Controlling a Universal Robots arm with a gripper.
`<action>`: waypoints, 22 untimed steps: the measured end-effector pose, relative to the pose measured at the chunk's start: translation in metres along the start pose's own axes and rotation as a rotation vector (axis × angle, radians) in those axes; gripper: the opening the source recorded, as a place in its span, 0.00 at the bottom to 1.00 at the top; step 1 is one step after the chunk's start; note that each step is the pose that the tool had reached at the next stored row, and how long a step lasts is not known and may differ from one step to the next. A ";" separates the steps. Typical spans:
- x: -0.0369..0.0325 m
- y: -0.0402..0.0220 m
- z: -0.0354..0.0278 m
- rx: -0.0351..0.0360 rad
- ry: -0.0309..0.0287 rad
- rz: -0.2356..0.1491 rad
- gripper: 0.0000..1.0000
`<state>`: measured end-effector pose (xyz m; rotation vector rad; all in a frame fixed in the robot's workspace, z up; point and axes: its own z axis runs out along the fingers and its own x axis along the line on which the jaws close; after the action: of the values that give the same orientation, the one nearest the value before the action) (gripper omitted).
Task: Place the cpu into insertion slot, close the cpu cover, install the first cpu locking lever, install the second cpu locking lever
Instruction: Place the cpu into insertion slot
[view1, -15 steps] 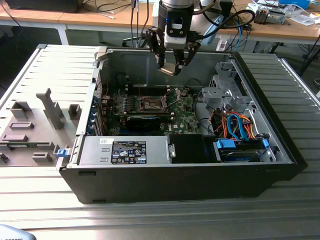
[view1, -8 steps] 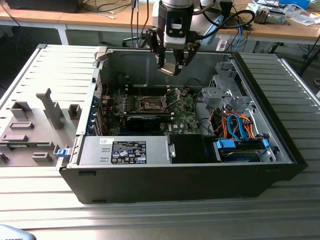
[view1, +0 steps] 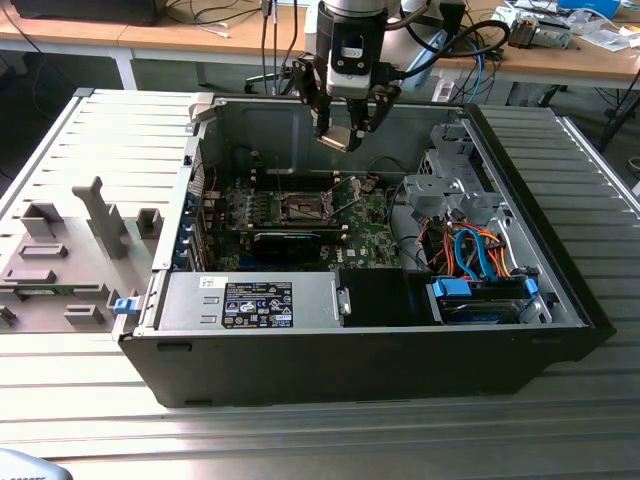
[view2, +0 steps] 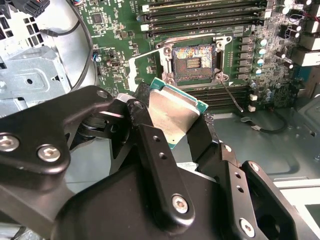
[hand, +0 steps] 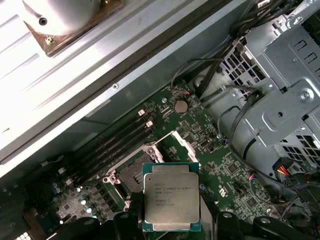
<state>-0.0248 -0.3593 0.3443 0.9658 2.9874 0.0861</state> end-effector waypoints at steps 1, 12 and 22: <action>0.0000 0.0000 0.0000 0.0000 0.0000 0.001 0.54; 0.0000 0.0000 0.0000 -0.0001 -0.0005 0.009 0.54; 0.0000 0.0000 0.0002 -0.0003 -0.0008 0.016 0.54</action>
<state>-0.0247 -0.3593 0.3441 0.9894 2.9792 0.0861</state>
